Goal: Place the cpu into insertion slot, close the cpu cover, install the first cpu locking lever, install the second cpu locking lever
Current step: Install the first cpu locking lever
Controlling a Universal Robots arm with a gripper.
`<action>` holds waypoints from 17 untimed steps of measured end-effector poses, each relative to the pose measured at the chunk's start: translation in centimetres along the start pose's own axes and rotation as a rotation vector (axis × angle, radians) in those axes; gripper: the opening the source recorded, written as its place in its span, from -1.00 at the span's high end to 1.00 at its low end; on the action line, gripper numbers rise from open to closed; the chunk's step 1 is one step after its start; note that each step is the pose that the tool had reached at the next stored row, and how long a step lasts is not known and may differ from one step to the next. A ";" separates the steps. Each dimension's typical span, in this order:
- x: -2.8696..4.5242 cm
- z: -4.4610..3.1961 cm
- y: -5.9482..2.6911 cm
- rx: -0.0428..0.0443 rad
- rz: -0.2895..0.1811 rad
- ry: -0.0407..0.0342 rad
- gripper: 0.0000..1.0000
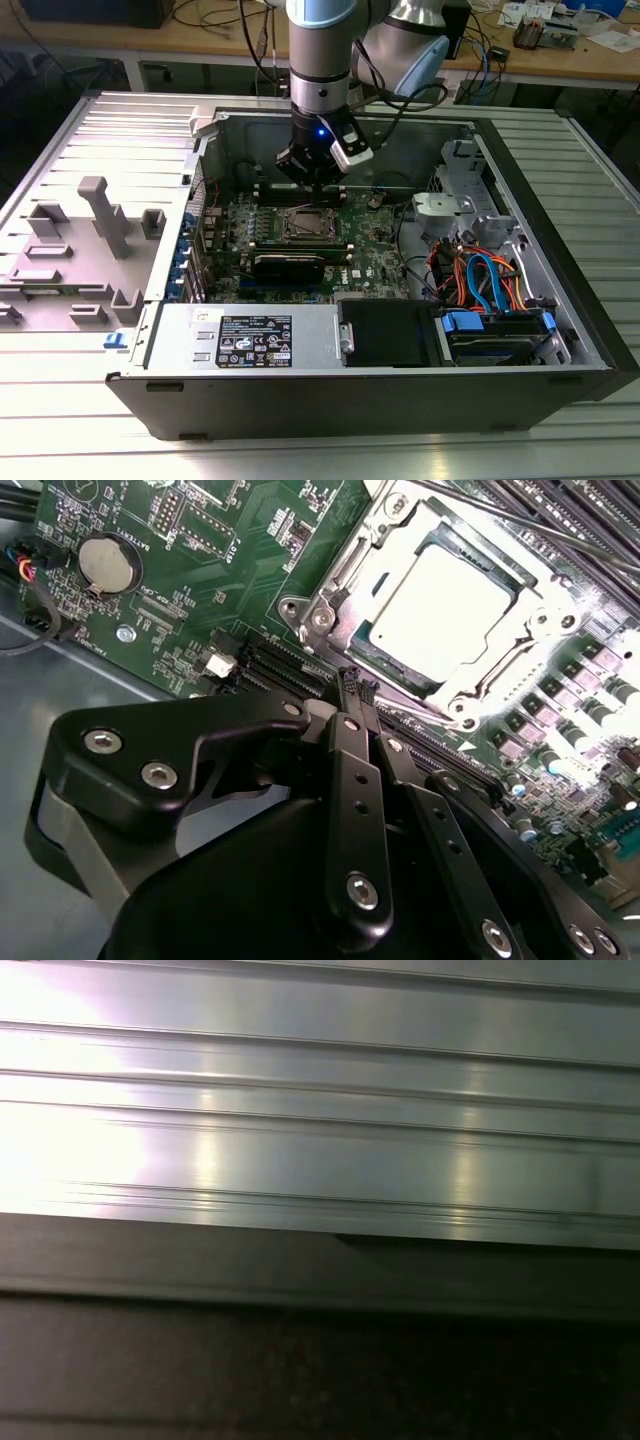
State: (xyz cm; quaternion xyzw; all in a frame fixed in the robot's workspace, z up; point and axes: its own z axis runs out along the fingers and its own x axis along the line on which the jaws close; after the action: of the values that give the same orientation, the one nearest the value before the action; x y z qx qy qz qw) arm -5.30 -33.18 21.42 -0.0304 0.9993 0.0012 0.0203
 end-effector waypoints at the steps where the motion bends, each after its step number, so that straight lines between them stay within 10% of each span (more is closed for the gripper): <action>1: -0.04 0.08 0.00 0.0000 0.000 0.0000 0.79; 17: -0.30 1.03 0.00 0.0003 0.000 0.0003 0.79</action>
State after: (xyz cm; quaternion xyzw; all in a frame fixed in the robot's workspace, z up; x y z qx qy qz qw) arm -4.95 -33.16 20.41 -0.0304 0.9993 0.0011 0.0201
